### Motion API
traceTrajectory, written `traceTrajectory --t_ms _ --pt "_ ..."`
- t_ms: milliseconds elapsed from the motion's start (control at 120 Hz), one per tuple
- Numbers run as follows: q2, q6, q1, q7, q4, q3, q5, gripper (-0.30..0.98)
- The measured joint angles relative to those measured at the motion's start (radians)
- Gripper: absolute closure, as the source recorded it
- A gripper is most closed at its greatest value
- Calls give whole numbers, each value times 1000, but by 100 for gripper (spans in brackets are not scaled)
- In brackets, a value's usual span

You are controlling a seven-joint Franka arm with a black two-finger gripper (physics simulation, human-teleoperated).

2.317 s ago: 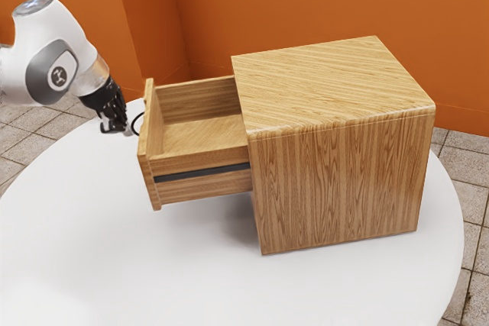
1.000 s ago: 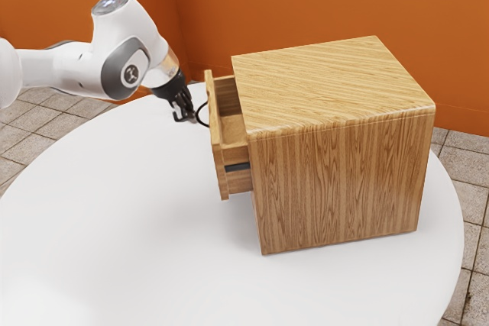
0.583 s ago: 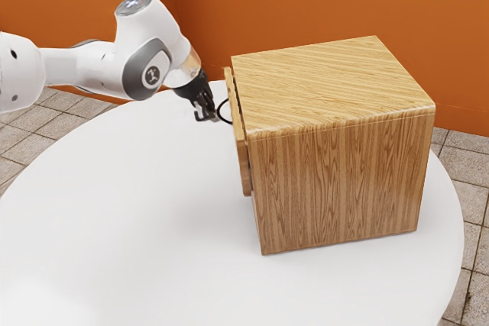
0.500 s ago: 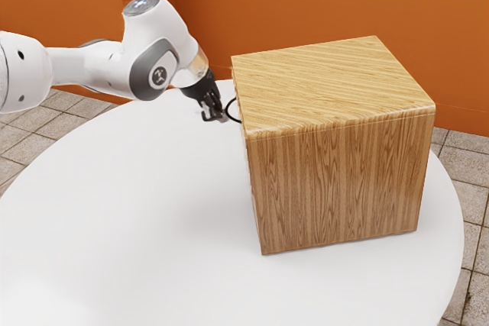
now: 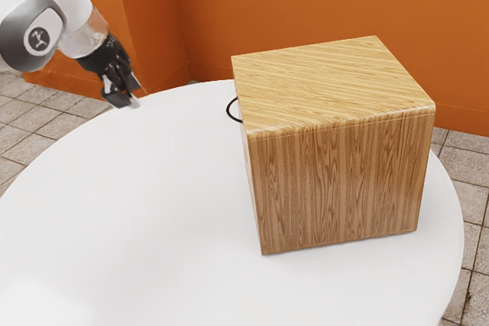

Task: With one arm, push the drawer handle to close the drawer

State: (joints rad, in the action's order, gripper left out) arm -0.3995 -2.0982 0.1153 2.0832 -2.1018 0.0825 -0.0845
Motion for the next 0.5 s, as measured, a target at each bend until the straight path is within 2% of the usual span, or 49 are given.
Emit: traceTrajectory --t_ms 158,383,500 --pt "1 204 3 -117 35 -27 3 15" --pt "6 298 0 -253 16 -35 13 5" --pt "43 345 2 -305 110 -70 24 3"
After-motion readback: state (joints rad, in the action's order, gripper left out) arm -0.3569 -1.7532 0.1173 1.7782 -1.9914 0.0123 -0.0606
